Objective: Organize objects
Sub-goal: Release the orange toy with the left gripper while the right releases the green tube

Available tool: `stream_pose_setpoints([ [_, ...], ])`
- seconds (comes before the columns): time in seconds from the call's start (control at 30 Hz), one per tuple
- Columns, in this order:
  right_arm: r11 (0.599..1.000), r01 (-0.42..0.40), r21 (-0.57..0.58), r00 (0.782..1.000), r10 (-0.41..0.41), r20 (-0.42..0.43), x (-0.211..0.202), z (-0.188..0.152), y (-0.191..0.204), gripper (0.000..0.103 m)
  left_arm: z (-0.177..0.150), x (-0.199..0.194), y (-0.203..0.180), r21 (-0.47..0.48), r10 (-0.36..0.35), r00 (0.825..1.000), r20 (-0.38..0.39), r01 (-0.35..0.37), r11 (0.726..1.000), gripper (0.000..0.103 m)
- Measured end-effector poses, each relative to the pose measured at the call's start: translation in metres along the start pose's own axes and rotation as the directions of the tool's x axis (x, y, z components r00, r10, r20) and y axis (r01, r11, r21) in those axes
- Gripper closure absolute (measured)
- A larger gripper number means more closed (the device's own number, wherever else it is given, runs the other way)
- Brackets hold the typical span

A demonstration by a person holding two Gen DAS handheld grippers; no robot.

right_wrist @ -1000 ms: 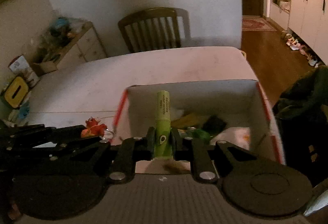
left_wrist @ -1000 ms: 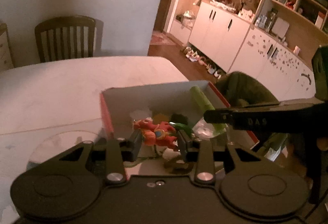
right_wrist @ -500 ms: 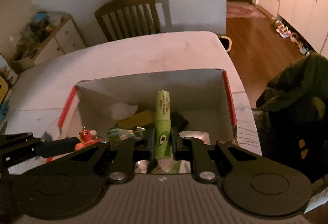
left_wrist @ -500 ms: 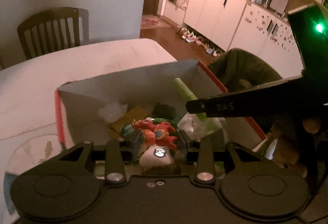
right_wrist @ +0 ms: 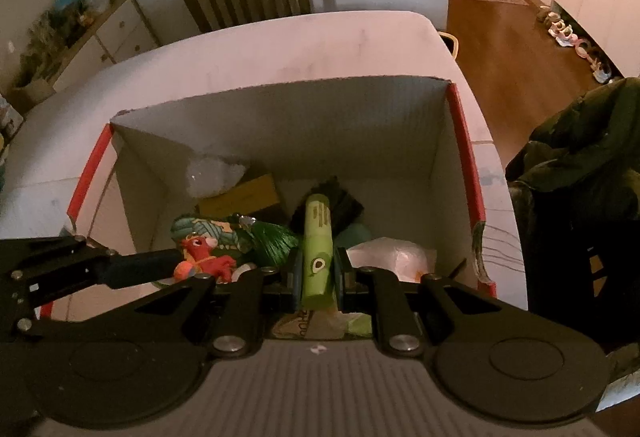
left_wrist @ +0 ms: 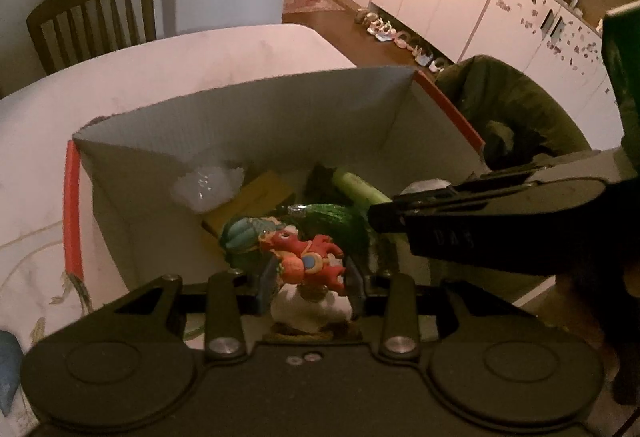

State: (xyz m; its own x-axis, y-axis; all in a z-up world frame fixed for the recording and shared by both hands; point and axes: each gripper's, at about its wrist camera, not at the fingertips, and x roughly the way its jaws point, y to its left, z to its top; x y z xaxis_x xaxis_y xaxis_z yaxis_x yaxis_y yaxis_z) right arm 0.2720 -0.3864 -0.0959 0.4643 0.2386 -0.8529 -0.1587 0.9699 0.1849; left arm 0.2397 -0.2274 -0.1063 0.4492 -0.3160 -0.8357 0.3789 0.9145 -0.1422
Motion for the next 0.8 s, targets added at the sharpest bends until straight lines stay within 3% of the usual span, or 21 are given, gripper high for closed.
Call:
stream_pose_setpoints([
  [0.4, 1.0, -0.004, -0.027, 1.0, 0.004, 0.011, -0.005, 0.001, 0.001, 0.087, -0.002, 0.019, -0.001, -0.009, -0.011, 0.997, -0.083, 0.01, 1.0, 0.064],
  [0.57, 1.0, -0.018, -0.022, 1.0, 0.019, 0.021, -0.013, -0.002, -0.001, 0.087, -0.005, 0.016, -0.002, -0.01, -0.014, 0.997, -0.082, 0.013, 1.0, 0.059],
  [0.7, 0.999, -0.041, -0.008, 0.998, 0.041, 0.038, -0.023, -0.005, -0.001, 0.087, -0.007, 0.007, -0.004, -0.003, -0.009, 0.998, -0.062, 0.009, 1.0, 0.049],
  [0.8, 0.998, -0.059, -0.005, 0.997, 0.06, 0.055, -0.033, -0.007, 0.001, 0.087, -0.008, -0.002, -0.004, -0.003, -0.018, 0.999, -0.042, 0.018, 1.0, 0.049],
])
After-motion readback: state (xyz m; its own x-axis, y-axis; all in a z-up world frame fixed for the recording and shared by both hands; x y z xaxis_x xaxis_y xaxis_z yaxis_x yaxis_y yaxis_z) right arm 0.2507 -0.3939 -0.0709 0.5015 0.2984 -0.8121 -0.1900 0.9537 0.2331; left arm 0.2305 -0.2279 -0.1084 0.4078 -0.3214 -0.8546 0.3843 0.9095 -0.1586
